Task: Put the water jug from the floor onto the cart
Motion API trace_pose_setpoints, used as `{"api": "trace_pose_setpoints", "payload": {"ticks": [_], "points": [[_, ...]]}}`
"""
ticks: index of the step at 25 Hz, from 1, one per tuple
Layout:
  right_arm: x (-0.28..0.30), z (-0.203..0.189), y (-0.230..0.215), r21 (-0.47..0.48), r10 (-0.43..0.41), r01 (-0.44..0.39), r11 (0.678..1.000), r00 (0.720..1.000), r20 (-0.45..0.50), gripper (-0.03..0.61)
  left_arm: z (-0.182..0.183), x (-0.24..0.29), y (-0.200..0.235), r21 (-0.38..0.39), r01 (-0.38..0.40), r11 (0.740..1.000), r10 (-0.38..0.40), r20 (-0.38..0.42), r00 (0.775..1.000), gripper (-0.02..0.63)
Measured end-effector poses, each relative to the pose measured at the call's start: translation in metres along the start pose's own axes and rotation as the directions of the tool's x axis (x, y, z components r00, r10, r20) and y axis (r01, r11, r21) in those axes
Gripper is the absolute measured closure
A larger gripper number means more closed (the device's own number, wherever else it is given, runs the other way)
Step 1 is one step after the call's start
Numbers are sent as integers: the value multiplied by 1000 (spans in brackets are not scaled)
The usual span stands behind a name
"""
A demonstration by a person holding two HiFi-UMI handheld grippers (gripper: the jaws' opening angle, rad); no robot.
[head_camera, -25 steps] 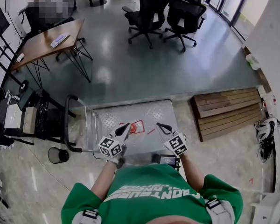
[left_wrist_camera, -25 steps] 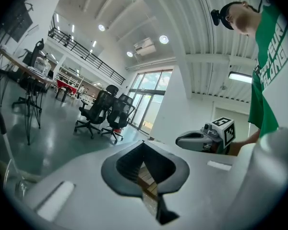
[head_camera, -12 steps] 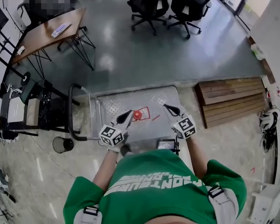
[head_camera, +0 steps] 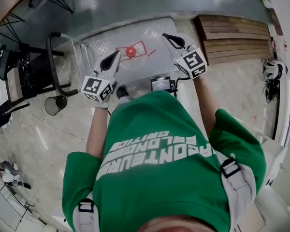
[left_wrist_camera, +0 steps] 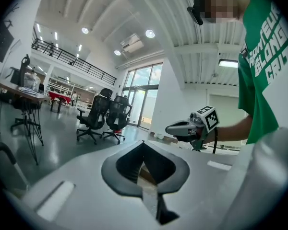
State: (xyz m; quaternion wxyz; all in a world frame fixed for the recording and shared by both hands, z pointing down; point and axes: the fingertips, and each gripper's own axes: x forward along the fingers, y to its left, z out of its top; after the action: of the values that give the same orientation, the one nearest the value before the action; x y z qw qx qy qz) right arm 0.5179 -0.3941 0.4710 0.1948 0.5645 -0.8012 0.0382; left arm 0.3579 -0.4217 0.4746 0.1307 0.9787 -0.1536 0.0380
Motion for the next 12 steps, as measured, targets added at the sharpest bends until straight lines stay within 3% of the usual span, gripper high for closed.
{"api": "trace_pose_setpoints", "payload": {"ticks": [12], "points": [[13, 10, 24, -45, 32, -32, 998, 999, -6, 586, 2, -19, 7, -8, -11, 1000, 11, -7, 1000, 604]]}}
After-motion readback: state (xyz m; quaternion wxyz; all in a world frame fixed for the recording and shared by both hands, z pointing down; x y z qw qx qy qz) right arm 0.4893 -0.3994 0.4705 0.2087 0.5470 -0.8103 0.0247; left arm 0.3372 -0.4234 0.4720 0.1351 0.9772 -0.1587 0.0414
